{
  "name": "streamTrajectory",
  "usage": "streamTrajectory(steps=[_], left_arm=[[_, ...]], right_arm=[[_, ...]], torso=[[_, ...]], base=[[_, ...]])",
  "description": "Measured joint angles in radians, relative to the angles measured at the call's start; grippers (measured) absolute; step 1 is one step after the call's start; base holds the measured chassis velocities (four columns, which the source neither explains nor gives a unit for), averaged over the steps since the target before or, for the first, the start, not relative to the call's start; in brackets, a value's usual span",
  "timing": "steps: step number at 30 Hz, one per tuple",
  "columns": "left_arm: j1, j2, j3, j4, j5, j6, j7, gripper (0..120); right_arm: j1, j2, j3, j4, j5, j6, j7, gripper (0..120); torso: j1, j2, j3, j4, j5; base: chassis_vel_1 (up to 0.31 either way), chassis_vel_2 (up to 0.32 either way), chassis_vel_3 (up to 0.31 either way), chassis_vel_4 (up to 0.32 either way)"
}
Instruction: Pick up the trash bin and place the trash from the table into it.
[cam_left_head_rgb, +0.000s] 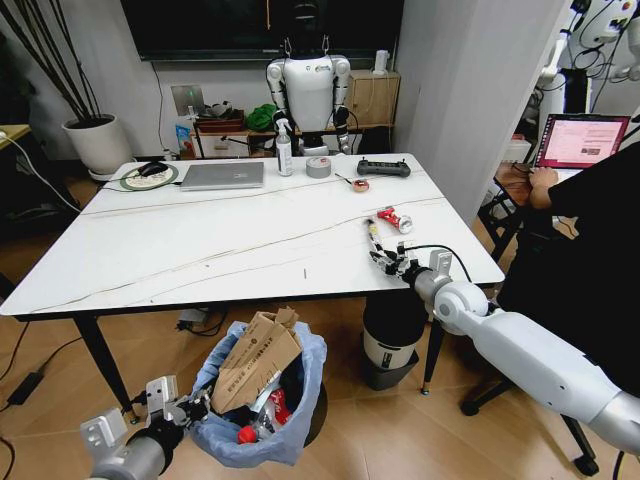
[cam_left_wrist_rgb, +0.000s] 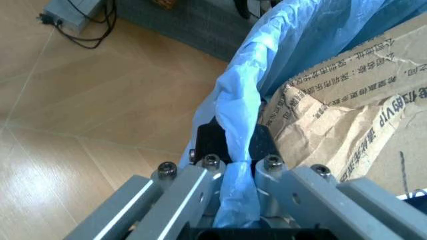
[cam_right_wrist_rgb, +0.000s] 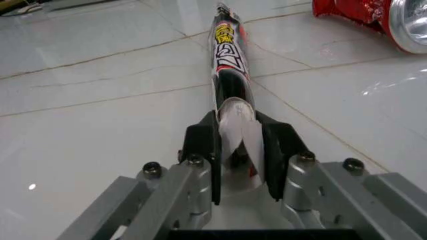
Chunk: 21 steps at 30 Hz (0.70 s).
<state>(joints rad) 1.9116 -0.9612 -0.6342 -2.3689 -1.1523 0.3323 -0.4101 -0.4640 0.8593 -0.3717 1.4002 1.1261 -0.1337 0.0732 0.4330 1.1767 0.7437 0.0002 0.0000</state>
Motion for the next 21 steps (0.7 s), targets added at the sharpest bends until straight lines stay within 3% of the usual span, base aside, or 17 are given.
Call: streamTrajectory(steps=[2, 6, 11, 18, 21], left_arm=[[-0.002, 0.000, 0.001, 0.001, -0.001, 0.000, 0.000, 0], [-0.004, -0.001, 0.003, 0.003, -0.001, 0.000, -0.001, 0], [-0.004, -0.002, 0.006, 0.004, -0.001, 0.001, -0.004, 0], [0.002, 0.002, 0.013, 0.004, -0.001, 0.001, -0.004, 0], [-0.004, 0.017, 0.013, 0.004, -0.014, 0.001, -0.004, 0]], right_arm=[[0.004, 0.000, -0.002, 0.000, 0.001, 0.001, -0.002, 8], [0.012, 0.003, -0.003, 0.000, 0.003, 0.003, -0.007, 0], [0.026, -0.013, 0.005, 0.031, 0.022, 0.016, -0.025, 0], [0.041, -0.101, 0.045, 0.177, 0.074, 0.030, -0.042, 0], [0.022, -0.183, 0.087, 0.276, 0.080, 0.076, -0.148, 0]], torso=[[0.000, 0.000, 0.000, 0.0000, 0.0000], [0.000, 0.000, 0.000, 0.0001, 0.0000], [0.000, 0.000, 0.000, 0.0001, 0.0002], [0.000, 0.000, 0.000, 0.0002, 0.0001], [0.000, 0.000, 0.000, 0.0000, 0.0002]], base=[[0.000, 0.000, 0.000, 0.000], [0.000, 0.000, 0.000, 0.000], [0.000, 0.000, 0.000, 0.000], [0.000, 0.000, 0.000, 0.000], [0.000, 0.000, 0.000, 0.000]])
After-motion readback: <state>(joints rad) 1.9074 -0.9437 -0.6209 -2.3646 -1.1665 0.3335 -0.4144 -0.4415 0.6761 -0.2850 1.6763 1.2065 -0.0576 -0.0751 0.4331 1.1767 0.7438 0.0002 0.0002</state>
